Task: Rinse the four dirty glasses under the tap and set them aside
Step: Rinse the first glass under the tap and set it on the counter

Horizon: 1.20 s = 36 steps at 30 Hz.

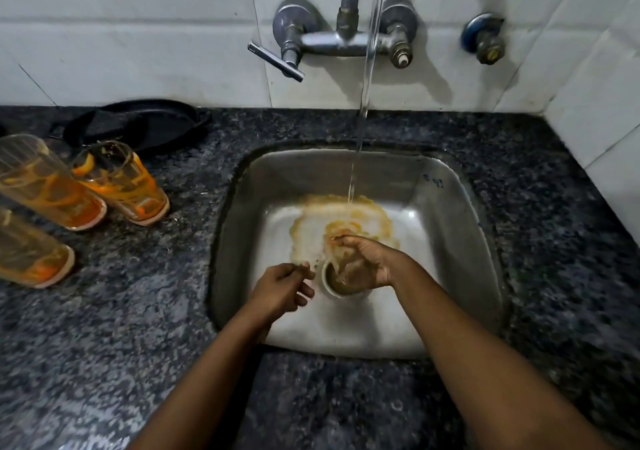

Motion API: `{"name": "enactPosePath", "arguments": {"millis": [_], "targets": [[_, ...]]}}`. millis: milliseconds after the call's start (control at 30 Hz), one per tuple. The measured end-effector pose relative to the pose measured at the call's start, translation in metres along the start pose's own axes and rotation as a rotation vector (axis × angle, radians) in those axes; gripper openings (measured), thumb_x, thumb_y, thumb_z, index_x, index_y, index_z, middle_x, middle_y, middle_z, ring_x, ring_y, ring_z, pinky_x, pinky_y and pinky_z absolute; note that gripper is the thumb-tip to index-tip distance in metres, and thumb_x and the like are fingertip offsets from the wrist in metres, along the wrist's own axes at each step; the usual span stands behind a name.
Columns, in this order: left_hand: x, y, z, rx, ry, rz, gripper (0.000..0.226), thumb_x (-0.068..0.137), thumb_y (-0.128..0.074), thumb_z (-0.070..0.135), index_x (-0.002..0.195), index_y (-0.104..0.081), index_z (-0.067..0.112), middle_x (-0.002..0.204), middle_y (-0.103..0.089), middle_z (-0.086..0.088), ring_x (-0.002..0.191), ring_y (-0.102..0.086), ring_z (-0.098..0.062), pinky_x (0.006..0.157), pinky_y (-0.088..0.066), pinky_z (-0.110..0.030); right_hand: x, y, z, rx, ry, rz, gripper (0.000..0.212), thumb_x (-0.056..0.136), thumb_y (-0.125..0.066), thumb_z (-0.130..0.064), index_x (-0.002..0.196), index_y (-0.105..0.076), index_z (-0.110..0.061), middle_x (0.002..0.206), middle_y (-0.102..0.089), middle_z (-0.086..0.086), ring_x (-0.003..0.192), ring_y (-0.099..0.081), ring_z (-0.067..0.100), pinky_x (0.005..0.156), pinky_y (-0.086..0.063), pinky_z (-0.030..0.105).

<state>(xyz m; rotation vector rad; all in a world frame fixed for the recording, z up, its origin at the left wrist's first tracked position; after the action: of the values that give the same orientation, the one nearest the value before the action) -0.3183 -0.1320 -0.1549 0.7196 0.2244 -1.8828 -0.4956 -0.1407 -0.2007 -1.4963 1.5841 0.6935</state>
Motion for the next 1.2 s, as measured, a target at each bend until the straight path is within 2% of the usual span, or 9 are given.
{"name": "enactPosePath", "arguments": {"millis": [100,233,333,500,633,767,967,1100,1200], "targets": [[0.022,0.002,0.028,0.022,-0.14,0.099,0.023,0.096,-0.043,0.02,0.095,-0.064,0.01,0.077,-0.061,-0.005,0.063,-0.052,-0.014,0.056,-0.04,-0.02,-0.004,0.008,-0.013,-0.414,0.176,0.262,0.066,0.059,-0.08,-0.049,0.105,-0.058,-0.008,0.097,-0.066,0.01,0.078,-0.064,0.024,0.061,-0.049,0.027],[0.053,-0.005,0.074,0.091,-0.382,0.097,0.026,0.09,-0.041,-0.001,0.106,-0.059,0.01,0.104,-0.063,-0.003,0.095,-0.057,-0.014,0.078,-0.047,-0.022,-0.02,0.015,-0.051,-0.716,0.545,0.57,0.059,0.055,-0.085,-0.04,0.099,-0.056,-0.015,0.1,-0.063,0.005,0.089,-0.057,0.022,0.069,-0.043,0.029],[0.064,-0.021,0.1,0.195,-0.483,-0.042,0.032,0.086,-0.037,-0.012,0.103,-0.062,-0.004,0.104,-0.065,-0.012,0.095,-0.06,-0.017,0.079,-0.049,-0.016,-0.022,0.016,-0.073,-0.867,0.752,0.567,0.073,0.05,-0.087,-0.028,0.114,-0.053,-0.017,0.112,-0.062,0.004,0.101,-0.058,0.025,0.078,-0.049,0.032],[0.078,-0.04,0.128,0.167,-0.39,-0.236,0.025,0.079,-0.042,-0.016,0.095,-0.061,-0.016,0.089,-0.064,-0.025,0.085,-0.061,-0.034,0.077,-0.051,-0.039,-0.033,0.016,-0.088,-0.85,1.026,0.514,0.079,0.051,-0.085,-0.013,0.122,-0.051,-0.015,0.112,-0.051,-0.002,0.099,-0.053,0.021,0.081,-0.048,0.037],[0.075,-0.055,0.143,0.325,-0.29,-0.474,0.032,0.077,-0.047,-0.016,0.106,-0.055,-0.004,0.088,-0.058,-0.014,0.077,-0.059,-0.015,0.06,-0.051,-0.02,-0.041,0.012,-0.094,-1.015,1.224,0.563,0.084,0.048,-0.084,-0.012,0.126,-0.053,-0.009,0.12,-0.057,0.014,0.107,-0.057,0.035,0.09,-0.045,0.044],[0.082,-0.058,0.14,0.812,-0.363,-0.367,0.03,0.09,-0.05,0.004,0.12,-0.053,-0.001,0.12,-0.058,-0.017,0.108,-0.057,-0.029,0.091,-0.047,-0.031,-0.042,0.013,-0.099,-1.193,1.243,0.559,0.088,0.053,-0.085,-0.019,0.132,-0.047,-0.017,0.13,-0.054,0.014,0.119,-0.05,0.036,0.098,-0.038,0.046],[0.098,-0.058,0.13,0.967,-0.32,-0.282,0.039,0.092,-0.048,0.013,0.128,-0.047,-0.003,0.132,-0.052,-0.02,0.123,-0.048,-0.035,0.104,-0.039,-0.042,-0.035,0.012,-0.102,-1.161,1.098,0.462,0.084,0.063,-0.082,-0.025,0.135,-0.039,-0.027,0.136,-0.046,0.006,0.123,-0.045,0.022,0.097,-0.045,0.035],[0.096,-0.052,0.143,0.367,-0.133,-0.563,0.029,0.089,-0.047,-0.001,0.117,-0.052,-0.005,0.108,-0.059,-0.018,0.1,-0.059,-0.029,0.086,-0.054,-0.035,-0.038,0.015,-0.095,-0.85,1.129,0.552,0.072,0.061,-0.081,-0.015,0.125,-0.05,-0.012,0.121,-0.056,0.01,0.109,-0.056,0.023,0.087,-0.049,0.034],[0.09,-0.049,0.148,-0.312,-0.018,-0.407,0.025,0.095,-0.04,0.007,0.111,-0.058,-0.001,0.103,-0.062,-0.017,0.093,-0.062,-0.026,0.075,-0.057,-0.031,-0.039,0.015,-0.091,-0.856,1.108,0.777,0.068,0.062,-0.078,-0.017,0.123,-0.049,-0.012,0.115,-0.058,0.011,0.105,-0.056,0.028,0.091,-0.046,0.043]]}}
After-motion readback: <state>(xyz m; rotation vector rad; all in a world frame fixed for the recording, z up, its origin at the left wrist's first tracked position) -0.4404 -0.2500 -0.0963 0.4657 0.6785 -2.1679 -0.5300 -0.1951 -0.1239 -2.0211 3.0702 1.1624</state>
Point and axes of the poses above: each hand's wrist, its own x-axis towards the middle knuckle, its own y-axis out of the back of the hand, z = x × y, the point moved 4 cm from there along x, towards the middle knuckle
